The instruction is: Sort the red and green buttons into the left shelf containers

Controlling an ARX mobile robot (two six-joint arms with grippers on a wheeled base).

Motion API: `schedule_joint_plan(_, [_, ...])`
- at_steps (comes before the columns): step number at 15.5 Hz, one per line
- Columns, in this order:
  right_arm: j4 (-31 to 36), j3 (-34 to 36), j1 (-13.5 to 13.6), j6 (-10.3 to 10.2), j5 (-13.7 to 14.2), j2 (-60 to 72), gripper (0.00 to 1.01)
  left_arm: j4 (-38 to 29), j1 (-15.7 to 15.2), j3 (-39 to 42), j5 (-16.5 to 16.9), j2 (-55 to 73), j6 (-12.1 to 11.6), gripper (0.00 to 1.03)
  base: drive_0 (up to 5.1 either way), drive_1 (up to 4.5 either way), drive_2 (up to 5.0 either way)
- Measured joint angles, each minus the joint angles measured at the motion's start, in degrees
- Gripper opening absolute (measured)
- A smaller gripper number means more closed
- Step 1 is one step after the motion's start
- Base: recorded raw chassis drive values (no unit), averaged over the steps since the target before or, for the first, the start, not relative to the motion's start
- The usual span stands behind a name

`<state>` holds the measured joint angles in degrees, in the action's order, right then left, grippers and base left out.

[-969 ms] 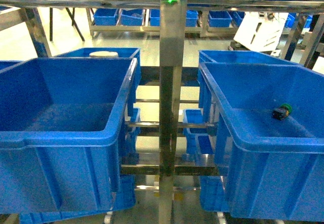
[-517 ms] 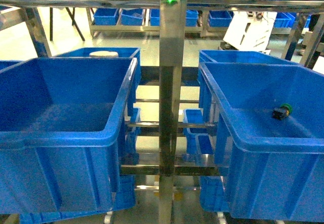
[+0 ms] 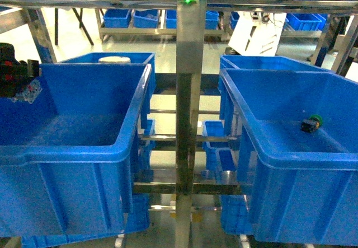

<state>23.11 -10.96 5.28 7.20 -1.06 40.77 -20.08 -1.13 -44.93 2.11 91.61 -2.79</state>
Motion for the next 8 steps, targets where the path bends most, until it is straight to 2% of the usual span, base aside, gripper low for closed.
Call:
schedule_joint_plan(1, [0.0, 0.0, 0.0, 0.0, 0.0, 0.0, 0.98, 0.15, -0.87, -1.05, 0.26, 1.95, 0.87, 0.25, 0.0, 0.0, 0.0])
schedule_joint_plan(5, [0.0, 0.0, 0.0, 0.0, 0.0, 0.0, 0.98, -1.77, -7.5, -5.99, 4.39, 6.67, 5.66, 0.25, 0.0, 0.0, 0.0])
schedule_joint_plan(8, [-0.02, 0.0, 0.0, 0.0, 0.0, 0.0, 0.98, -2.73, -10.78, -8.04, 7.17, 9.29, 7.41, 0.25, 0.0, 0.0, 0.0])
